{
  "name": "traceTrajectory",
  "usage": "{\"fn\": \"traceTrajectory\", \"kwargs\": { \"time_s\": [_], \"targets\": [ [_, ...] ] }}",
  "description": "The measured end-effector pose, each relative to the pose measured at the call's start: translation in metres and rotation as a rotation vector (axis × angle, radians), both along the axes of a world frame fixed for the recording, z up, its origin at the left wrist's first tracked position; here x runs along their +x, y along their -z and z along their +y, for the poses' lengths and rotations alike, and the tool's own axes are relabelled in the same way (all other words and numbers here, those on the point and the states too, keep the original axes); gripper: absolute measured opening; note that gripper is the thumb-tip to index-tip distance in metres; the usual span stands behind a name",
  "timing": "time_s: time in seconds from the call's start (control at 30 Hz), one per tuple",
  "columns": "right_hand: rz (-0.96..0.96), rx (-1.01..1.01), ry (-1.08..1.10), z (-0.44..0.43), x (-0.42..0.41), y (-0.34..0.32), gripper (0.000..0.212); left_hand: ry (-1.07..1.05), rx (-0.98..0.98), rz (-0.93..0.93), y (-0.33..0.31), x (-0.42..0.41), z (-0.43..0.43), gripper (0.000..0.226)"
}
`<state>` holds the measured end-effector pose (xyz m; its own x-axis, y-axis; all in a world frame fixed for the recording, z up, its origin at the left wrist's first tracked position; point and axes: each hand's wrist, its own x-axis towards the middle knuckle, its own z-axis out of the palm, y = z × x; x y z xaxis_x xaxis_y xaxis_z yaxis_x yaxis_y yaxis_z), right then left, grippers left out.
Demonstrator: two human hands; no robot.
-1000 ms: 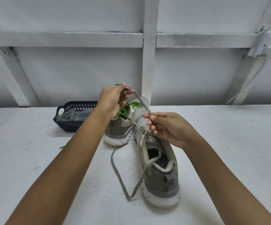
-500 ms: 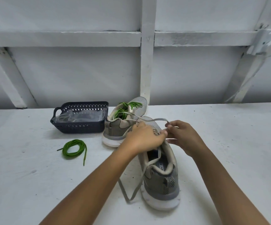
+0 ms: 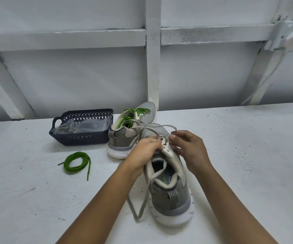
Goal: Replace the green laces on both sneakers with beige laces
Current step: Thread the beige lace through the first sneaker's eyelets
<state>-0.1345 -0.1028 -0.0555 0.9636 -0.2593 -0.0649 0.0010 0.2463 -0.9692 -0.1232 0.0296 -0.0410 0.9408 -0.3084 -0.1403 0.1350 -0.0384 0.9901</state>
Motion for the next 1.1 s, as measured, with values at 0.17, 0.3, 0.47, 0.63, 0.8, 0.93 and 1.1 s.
{"fn": "traceTrajectory", "kwargs": {
  "time_s": [0.17,0.3,0.47,0.63,0.8,0.93,1.1],
  "targets": [
    [-0.01,0.019,0.042,0.002,0.002,0.003,0.015,-0.028,-0.048,0.015,0.002,0.001,0.0,0.018],
    [-0.016,-0.02,0.042,0.002,0.002,0.005,0.015,-0.036,-0.028,0.008,0.003,0.001,0.0,0.019],
    [-0.053,-0.147,0.064,0.003,0.003,0.008,0.016,-0.033,-0.017,0.023,0.003,0.001,-0.001,0.021],
    [-0.093,-0.352,0.056,0.0,0.002,0.011,0.02,-0.053,0.027,0.023,0.002,-0.001,-0.002,0.021],
    [-0.079,-0.483,0.06,-0.003,0.002,0.014,0.016,-0.06,0.182,-0.051,0.004,0.0,-0.005,0.021],
    [-0.018,-0.366,0.009,-0.004,0.0,0.011,0.009,-0.041,0.442,-0.141,0.002,0.004,-0.008,0.022],
    [0.069,-0.24,-0.079,-0.005,0.0,0.006,0.015,-0.04,0.966,-0.381,-0.001,0.009,-0.014,0.021]
  ]
}}
